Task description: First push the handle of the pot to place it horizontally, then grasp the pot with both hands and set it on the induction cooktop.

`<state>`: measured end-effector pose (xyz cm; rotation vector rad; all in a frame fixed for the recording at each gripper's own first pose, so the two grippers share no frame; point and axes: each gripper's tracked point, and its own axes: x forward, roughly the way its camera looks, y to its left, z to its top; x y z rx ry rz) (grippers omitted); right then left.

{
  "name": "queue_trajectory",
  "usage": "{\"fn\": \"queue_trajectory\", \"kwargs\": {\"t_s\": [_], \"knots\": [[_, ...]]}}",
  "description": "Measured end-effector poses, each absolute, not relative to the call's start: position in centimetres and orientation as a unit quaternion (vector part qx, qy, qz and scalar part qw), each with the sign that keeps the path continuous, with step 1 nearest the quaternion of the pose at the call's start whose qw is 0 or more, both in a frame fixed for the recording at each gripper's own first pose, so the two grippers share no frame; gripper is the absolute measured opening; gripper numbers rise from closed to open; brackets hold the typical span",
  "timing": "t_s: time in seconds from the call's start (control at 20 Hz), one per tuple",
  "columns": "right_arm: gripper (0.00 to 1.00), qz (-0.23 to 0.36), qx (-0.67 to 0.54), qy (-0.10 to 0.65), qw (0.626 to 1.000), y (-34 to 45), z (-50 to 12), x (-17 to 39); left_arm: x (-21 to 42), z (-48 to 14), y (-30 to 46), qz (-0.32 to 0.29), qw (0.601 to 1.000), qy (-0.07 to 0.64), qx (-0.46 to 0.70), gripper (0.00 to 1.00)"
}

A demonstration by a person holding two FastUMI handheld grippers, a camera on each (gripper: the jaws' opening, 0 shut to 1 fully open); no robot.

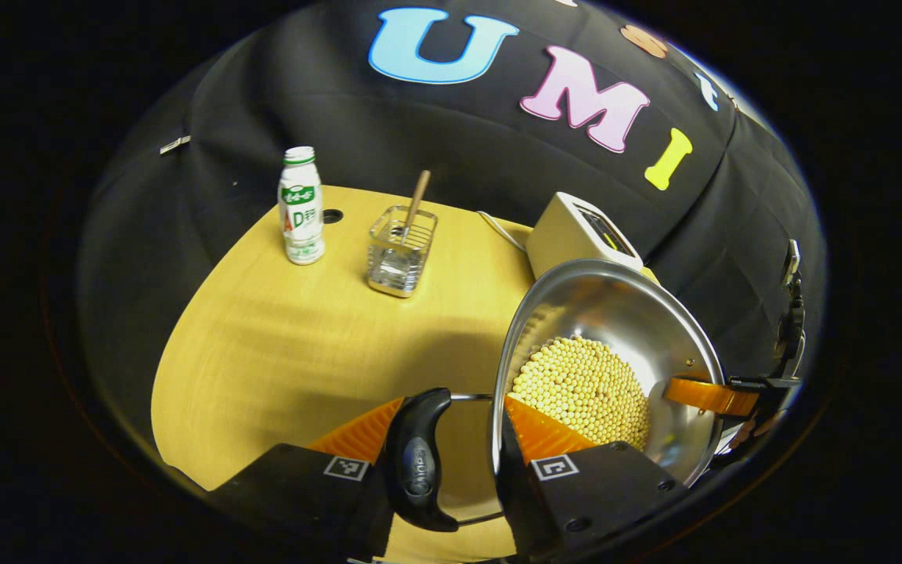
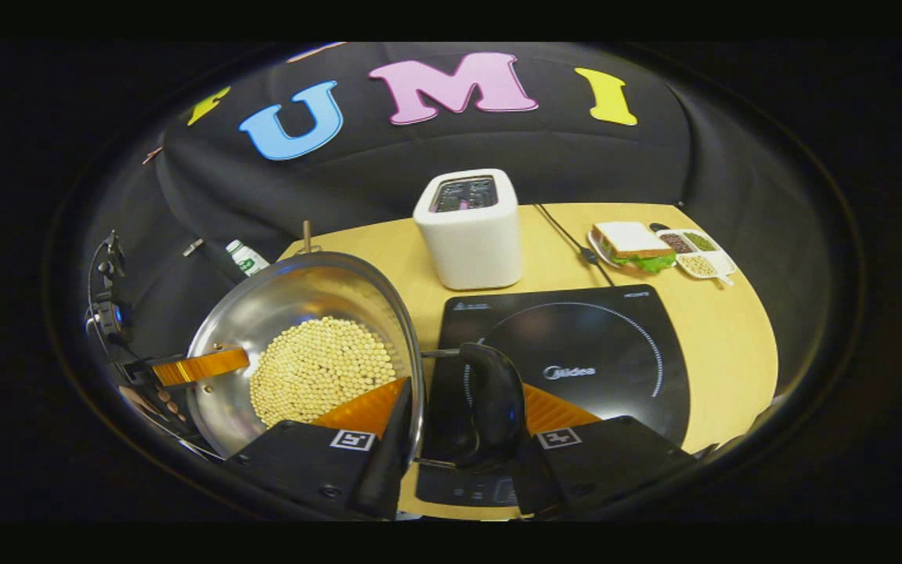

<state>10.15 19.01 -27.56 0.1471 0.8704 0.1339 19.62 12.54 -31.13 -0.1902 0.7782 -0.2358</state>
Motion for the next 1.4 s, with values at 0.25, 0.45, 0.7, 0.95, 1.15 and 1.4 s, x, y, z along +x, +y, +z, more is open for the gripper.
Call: {"fn": "queue_trajectory", "kwargs": {"t_s": [0.25, 0.45, 0.7, 0.95, 1.15, 1.4], "knots": [[0.59, 0.055, 0.069, 0.415, 0.905, 13.6, -27.2, 10.9, 20.0, -31.6, 7.0, -0.124, 0.911, 0.383, -0.095, 0.61], [0.59, 0.049, 0.073, 0.417, 0.904, 9.7, -27.3, 11.3, 20.2, -31.8, 3.2, -0.128, 0.910, 0.384, -0.090, 0.61], [0.59, 0.042, 0.077, 0.422, 0.903, 5.3, -27.8, 11.6, 20.3, -32.3, -1.3, -0.136, 0.909, 0.386, -0.085, 0.61], [0.59, 0.034, 0.084, 0.432, 0.897, 1.6, -28.8, 11.8, 20.4, -33.1, -4.4, -0.141, 0.907, 0.389, -0.078, 0.61], [0.59, 0.030, 0.084, 0.439, 0.894, -0.6, -29.7, 12.2, 20.6, -34.2, -6.7, -0.140, 0.904, 0.397, -0.080, 0.61], [0.60, 0.031, 0.087, 0.447, 0.890, -1.9, -30.9, 13.1, 21.3, -35.0, -8.0, -0.137, 0.905, 0.396, -0.078, 0.61]]}}
